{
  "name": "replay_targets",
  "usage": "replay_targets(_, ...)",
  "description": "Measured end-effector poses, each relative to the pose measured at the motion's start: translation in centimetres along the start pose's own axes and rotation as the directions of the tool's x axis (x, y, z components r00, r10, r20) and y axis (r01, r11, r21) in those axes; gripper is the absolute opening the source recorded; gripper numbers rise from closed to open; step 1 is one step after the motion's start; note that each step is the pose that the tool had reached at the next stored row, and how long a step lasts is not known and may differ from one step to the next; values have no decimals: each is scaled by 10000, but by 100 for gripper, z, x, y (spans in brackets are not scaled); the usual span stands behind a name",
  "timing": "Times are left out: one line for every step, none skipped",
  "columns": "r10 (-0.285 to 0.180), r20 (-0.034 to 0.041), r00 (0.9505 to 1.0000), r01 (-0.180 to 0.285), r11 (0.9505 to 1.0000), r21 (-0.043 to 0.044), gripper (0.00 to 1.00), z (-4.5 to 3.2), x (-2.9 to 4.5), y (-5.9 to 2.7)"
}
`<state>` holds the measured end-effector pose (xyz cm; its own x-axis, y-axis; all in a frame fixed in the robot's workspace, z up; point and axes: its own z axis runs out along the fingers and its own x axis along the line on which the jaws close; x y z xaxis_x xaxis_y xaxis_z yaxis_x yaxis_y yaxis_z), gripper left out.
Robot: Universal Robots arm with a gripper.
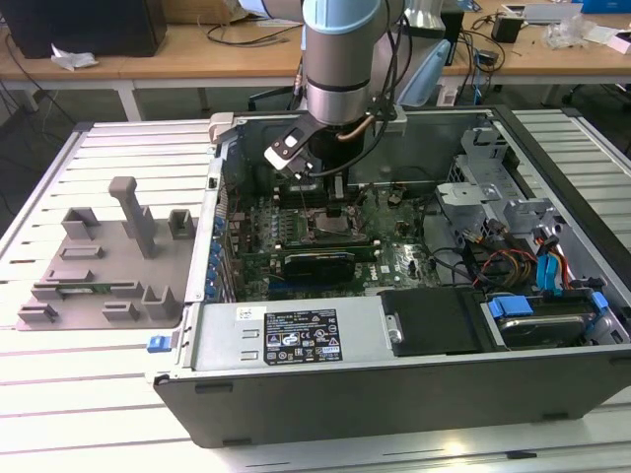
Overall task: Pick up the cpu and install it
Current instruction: 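Place the cpu into insertion slot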
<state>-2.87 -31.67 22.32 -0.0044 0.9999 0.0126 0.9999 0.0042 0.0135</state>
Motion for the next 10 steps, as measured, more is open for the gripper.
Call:
replay_targets(0,-1,10000,0,10000,-1,11,-38,1,0)
replay_targets(0,1,10000,0,10000,-1,11,-100,3,1)
replay_targets(1,1,10000,-1,10000,-3,11,-151,5,2)
replay_targets(1,0,10000,-1,10000,-8,11,-204,7,3)
replay_targets(0,2,10000,0,10000,-10,11,-251,9,3)
replay_targets(0,3,10000,0,10000,-13,11,-318,11,4)
replay_targets(0,2,10000,0,10000,-16,11,-358,13,5)
replay_targets(0,6,10000,0,10000,-17,11,-425,15,6)
replay_targets(0,10,10000,0,10000,-18,11,-467,16,6)
replay_targets(0,11,10000,0,10000,-20,11,-514,19,7)
